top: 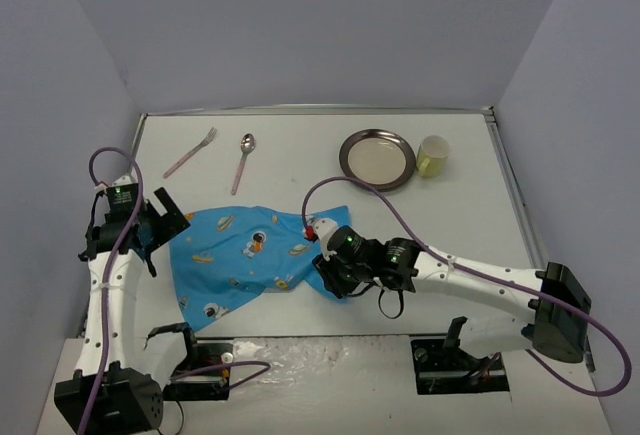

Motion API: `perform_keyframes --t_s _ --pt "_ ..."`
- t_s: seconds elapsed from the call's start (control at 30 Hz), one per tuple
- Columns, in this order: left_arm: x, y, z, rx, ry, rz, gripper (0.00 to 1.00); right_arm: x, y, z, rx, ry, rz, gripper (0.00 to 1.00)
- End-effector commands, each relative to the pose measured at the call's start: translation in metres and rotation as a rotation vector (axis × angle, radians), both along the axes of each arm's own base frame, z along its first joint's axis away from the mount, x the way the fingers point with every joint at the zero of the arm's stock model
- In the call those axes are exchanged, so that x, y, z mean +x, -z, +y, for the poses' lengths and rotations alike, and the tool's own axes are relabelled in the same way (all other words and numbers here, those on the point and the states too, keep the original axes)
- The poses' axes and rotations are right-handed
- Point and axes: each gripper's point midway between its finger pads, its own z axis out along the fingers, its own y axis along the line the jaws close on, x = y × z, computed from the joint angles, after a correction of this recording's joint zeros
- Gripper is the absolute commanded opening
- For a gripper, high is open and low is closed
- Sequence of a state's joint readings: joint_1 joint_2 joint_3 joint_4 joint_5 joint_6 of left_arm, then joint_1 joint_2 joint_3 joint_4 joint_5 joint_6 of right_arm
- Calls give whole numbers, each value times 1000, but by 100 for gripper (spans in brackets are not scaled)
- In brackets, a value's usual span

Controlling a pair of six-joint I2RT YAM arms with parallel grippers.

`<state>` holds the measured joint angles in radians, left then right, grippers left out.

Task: Set the dinner table for one person

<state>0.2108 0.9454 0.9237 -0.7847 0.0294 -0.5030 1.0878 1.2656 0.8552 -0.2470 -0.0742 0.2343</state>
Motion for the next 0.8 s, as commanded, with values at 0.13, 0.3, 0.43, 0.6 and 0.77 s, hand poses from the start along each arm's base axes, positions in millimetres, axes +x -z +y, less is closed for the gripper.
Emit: perform_keyframes --t_s 0.13,0.3,0.43,0.6,0.77 --pt "17 17 -6 -66 -5 4 97 52 -50 -31 32 298 -121 63" --pt "26 27 -4 -79 -14 28 97 128 -41 -64 63 508 -136 62" --pt "27 46 -6 -97 -16 63 97 170 -11 -64 113 551 -64 58" --pt "27 62 -19 -155 -8 89 94 204 2 -53 209 561 -43 55" --pt "29 78 -36 -215 -43 67 88 225 30 -47 180 566 -31 53"
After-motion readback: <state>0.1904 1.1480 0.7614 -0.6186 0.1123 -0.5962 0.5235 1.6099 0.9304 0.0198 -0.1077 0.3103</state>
